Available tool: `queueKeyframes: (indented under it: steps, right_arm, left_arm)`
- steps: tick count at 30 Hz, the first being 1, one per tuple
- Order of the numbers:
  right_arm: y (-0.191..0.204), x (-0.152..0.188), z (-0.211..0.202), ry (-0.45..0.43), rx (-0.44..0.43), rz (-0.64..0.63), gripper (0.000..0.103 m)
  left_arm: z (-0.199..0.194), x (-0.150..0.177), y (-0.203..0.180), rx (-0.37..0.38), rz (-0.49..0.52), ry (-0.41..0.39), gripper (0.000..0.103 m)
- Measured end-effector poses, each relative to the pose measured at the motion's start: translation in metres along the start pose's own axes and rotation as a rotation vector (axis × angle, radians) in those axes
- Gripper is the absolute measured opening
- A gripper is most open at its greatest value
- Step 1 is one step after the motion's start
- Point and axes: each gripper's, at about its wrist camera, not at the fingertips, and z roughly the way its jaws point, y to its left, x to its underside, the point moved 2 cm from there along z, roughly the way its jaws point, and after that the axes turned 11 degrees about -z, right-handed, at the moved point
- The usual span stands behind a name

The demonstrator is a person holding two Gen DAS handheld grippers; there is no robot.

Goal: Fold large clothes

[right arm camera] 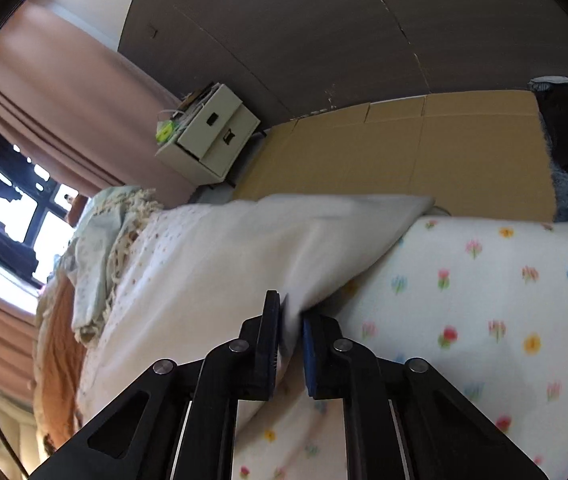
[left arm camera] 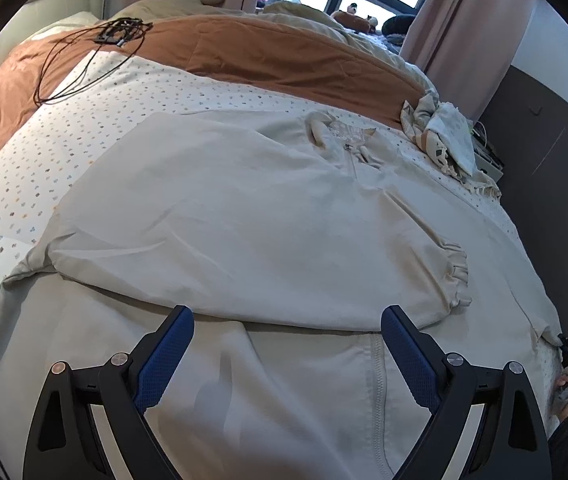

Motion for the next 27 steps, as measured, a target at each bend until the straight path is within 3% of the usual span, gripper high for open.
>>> queueKeyframes:
  steps: [4, 15, 21, 27]
  right_arm:
    - [0.024, -0.019, -0.016, -0.061, 0.048, -0.106, 0.007]
    - [0.138, -0.070, -0.093, -0.228, 0.016, -0.380, 0.004]
    - [0.195, -0.062, -0.136, -0.254, -0.071, -0.450, 0.004]
    - [0.257, -0.032, -0.174, -0.244, -0.181, -0.536, 0.004]
  left_arm:
    - [-0.001, 0.000, -0.001, 0.011, 0.001, -0.001, 0.095]
    - [-0.014, -0.010, 0.004, 0.035, -0.026, -0.032, 0.095]
    - [-0.020, -0.019, 0.017, 0.045, -0.077, -0.049, 0.095]
    - [-0.021, -0.028, 0.036, 0.044, -0.125, -0.060, 0.095]
